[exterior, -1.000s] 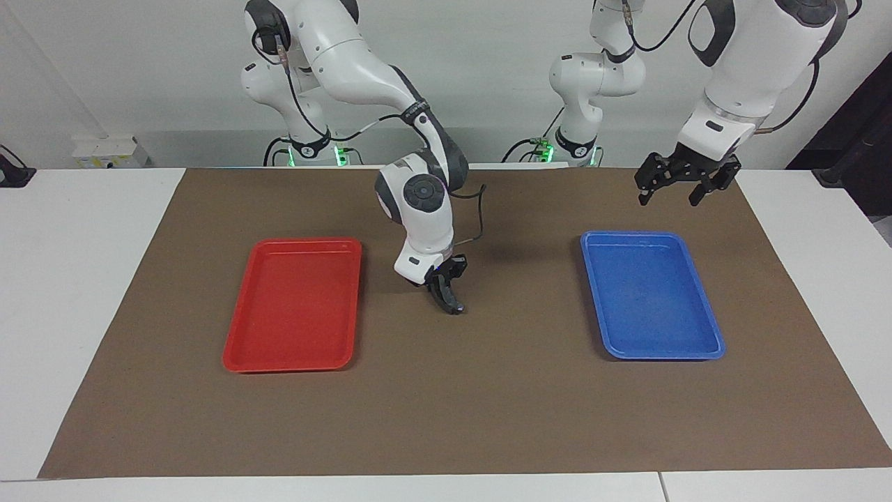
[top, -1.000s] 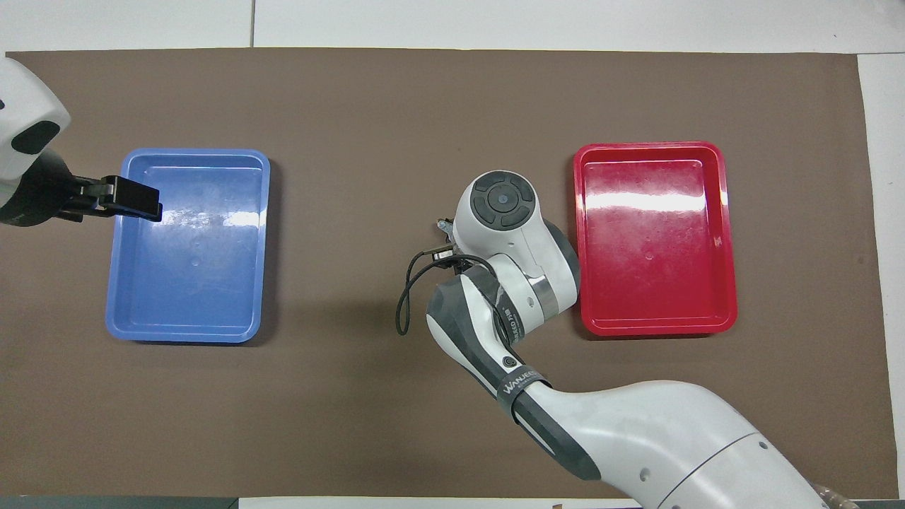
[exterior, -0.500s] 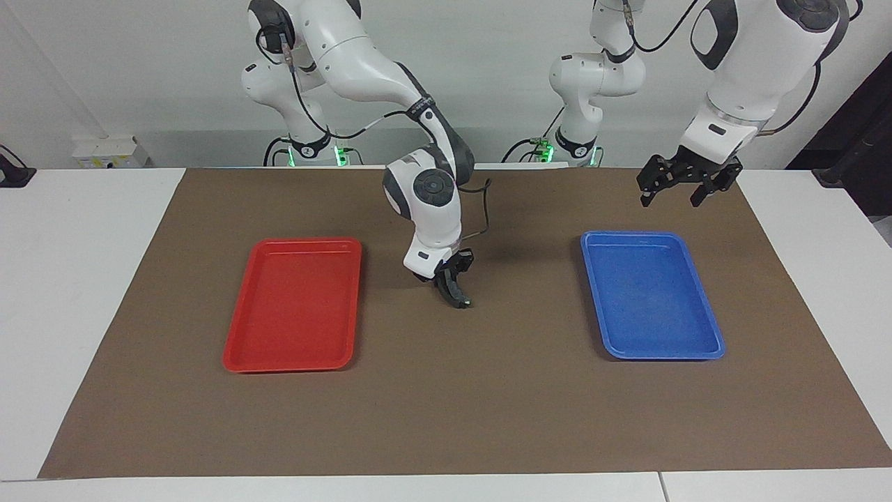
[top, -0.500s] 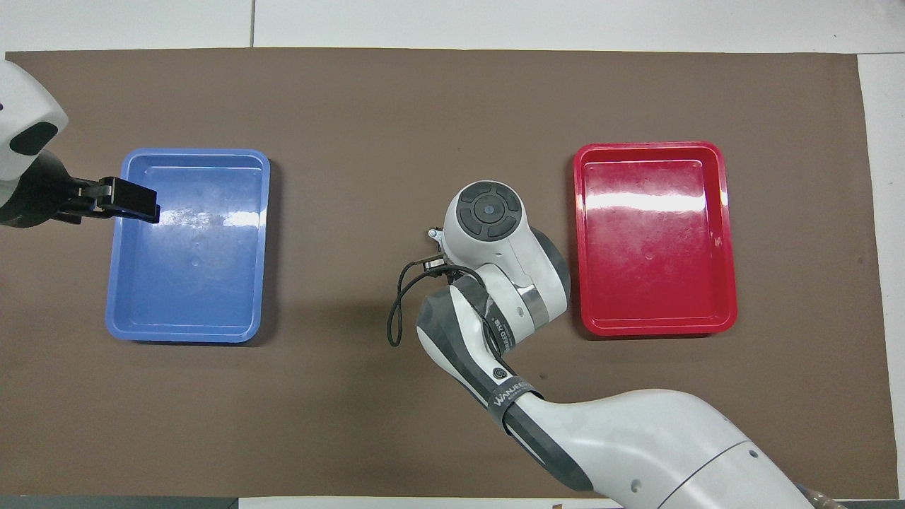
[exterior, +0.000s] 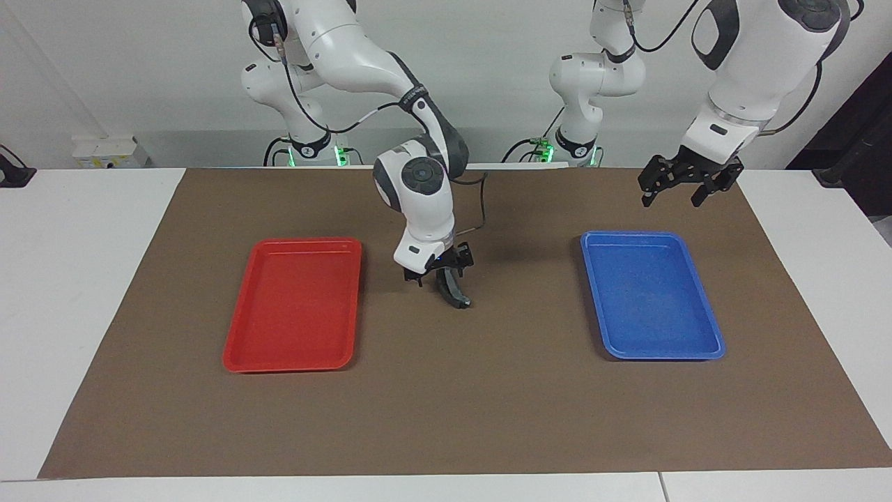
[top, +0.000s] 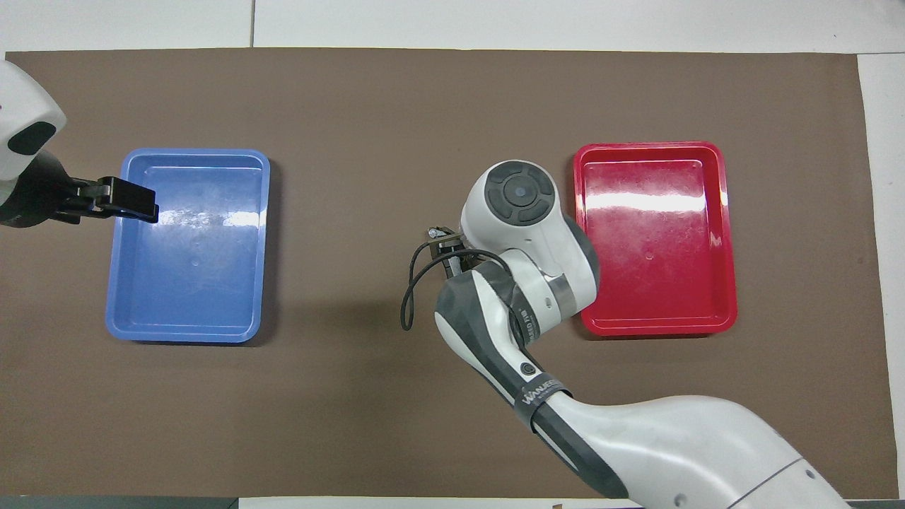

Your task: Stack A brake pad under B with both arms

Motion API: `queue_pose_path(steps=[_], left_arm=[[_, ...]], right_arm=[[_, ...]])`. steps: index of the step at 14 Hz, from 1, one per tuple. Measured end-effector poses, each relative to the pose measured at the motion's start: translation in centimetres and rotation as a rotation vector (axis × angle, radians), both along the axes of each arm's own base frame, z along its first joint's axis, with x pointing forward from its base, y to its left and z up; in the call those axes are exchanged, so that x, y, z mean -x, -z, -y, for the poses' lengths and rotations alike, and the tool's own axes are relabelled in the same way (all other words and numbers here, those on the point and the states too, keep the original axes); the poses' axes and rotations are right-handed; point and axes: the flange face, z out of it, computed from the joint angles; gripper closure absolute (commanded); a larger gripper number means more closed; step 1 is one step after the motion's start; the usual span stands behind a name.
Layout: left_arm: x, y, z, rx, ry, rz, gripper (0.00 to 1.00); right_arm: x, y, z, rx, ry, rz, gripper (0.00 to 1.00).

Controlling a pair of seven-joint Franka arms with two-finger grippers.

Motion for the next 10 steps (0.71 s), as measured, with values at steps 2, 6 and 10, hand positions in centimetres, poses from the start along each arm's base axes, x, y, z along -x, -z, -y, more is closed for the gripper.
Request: queue_pose_path(steps=[2,6,10], left_arm=[[0.0,0.0,0.0,0.0,0.0,0.0,0.01],[0.0,0.0,0.0,0.0,0.0,0.0,0.01],[0.0,0.0,0.0,0.0,-0.001,0.0,0.01]], right_arm=[[-2.2,-3.4,5.6,0.012,0.075,0.008,0.0],[-3.7,-10.0,16.9,0.033,0.216,-0.041,0.0],[-3.0,-15.7,26.2,0.07,0.291,-0.111,0.0]])
